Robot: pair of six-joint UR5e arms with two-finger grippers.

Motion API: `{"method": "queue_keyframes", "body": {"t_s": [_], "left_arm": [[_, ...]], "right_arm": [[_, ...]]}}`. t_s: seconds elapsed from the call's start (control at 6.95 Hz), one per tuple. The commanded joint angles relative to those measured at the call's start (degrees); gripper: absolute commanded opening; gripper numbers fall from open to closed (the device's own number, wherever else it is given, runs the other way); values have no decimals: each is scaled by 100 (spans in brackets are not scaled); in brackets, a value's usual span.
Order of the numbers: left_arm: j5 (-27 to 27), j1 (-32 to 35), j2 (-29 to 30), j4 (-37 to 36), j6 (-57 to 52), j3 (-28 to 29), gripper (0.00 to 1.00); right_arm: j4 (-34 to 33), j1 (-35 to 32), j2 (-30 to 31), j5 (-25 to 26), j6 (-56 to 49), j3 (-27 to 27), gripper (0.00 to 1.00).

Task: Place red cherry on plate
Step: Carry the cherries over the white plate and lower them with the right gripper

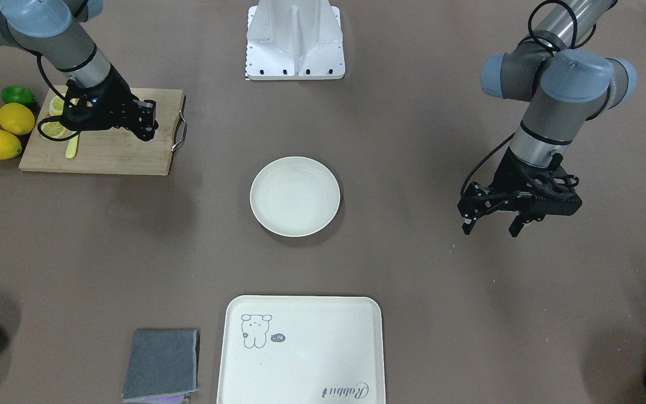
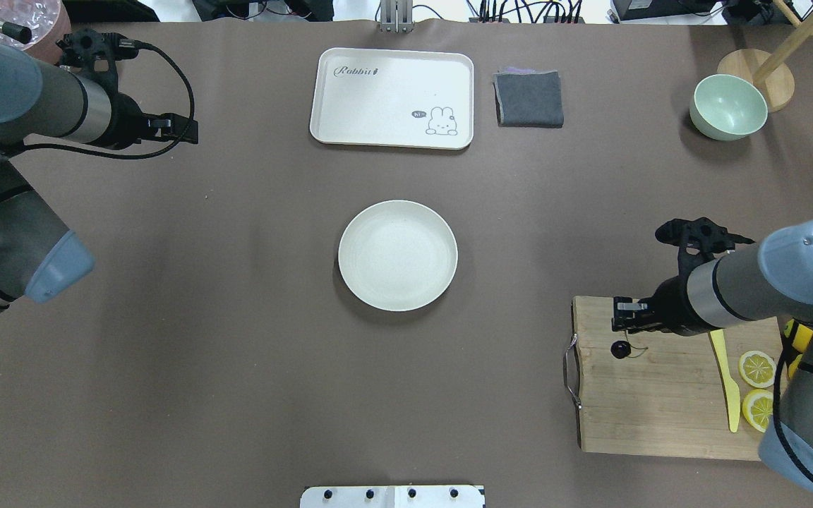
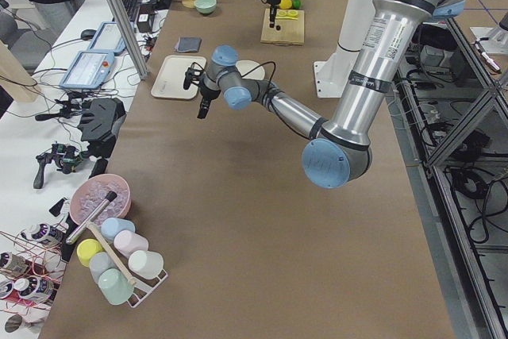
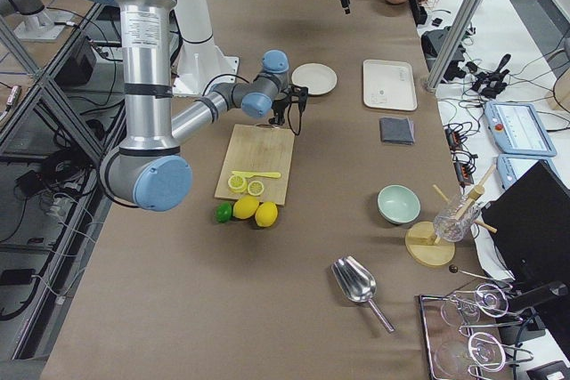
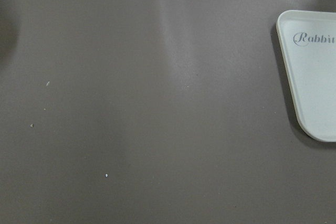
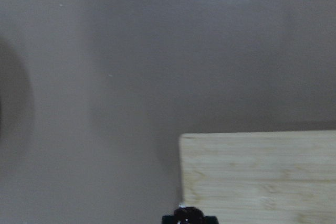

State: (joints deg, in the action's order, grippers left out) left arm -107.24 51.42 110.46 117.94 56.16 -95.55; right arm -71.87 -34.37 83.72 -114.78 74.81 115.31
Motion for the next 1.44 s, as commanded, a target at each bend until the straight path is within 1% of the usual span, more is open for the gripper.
{"method": "queue_keyframes", "body": {"t_s": [0.0,0.29,0.43,0.58,0.72,1.01,1.15,1.3], "left_arm": [[1,61,-60,-8,-69,1,99],[-7,166,-122,-8,-79,54,99],[-8,202,-122,0,-79,98,99],[-8,254,-122,-8,-79,124,99],[-16,281,-122,-8,-79,159,99],[-8,307,-122,18,-79,238,99],[-8,307,-113,18,-79,239,99],[-8,307,-121,18,-79,239,99]], "right_arm": [[-1073,-9,-1904,26,7,-725,0],[-988,79,-3426,349,33,-2382,0],[-552,131,-3772,490,33,-3017,0],[87,289,-3776,727,33,-3467,0],[259,429,-3776,816,42,-3602,0],[270,562,-3793,817,121,-3568,0],[278,563,-3811,817,130,-3568,74],[278,563,-3811,817,139,-3551,100]]}}
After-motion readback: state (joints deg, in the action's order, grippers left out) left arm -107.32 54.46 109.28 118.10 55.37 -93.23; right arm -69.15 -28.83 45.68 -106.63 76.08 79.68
